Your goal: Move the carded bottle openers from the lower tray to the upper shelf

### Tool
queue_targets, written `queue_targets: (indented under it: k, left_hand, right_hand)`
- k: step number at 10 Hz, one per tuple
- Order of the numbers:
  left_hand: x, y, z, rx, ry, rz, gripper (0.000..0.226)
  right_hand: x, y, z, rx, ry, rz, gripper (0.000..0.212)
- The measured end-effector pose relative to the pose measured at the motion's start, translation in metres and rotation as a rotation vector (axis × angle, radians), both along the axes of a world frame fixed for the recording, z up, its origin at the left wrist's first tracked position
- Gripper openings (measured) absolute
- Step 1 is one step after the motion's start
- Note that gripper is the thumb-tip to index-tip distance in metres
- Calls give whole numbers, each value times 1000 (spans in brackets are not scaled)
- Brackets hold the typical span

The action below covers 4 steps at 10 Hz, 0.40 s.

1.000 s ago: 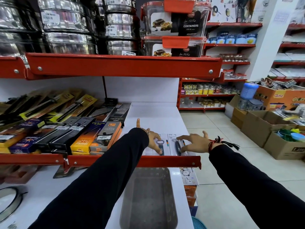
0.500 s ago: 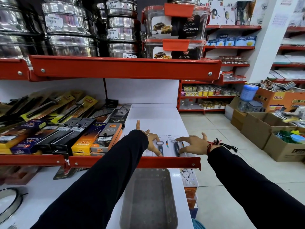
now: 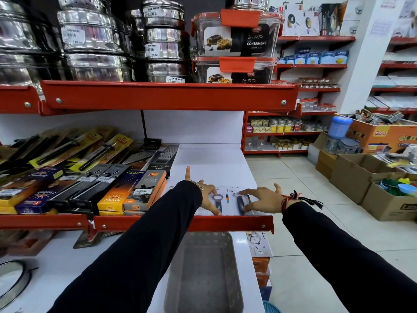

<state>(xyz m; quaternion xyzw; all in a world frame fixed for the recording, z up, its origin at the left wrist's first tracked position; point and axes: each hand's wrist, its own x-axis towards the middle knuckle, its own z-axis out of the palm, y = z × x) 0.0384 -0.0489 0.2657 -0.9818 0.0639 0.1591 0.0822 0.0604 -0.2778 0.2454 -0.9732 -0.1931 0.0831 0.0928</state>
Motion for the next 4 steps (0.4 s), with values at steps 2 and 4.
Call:
queue_targets:
  k: [2, 4]
  left_hand:
    - [-12, -5, 9, 32, 16, -9, 93]
    - [-23, 1, 13, -166, -145, -2, 79]
  right_hand:
    - [-5, 1, 0, 39, 2, 2, 60]
    - [-15, -1, 7, 166, -187, 41, 49]
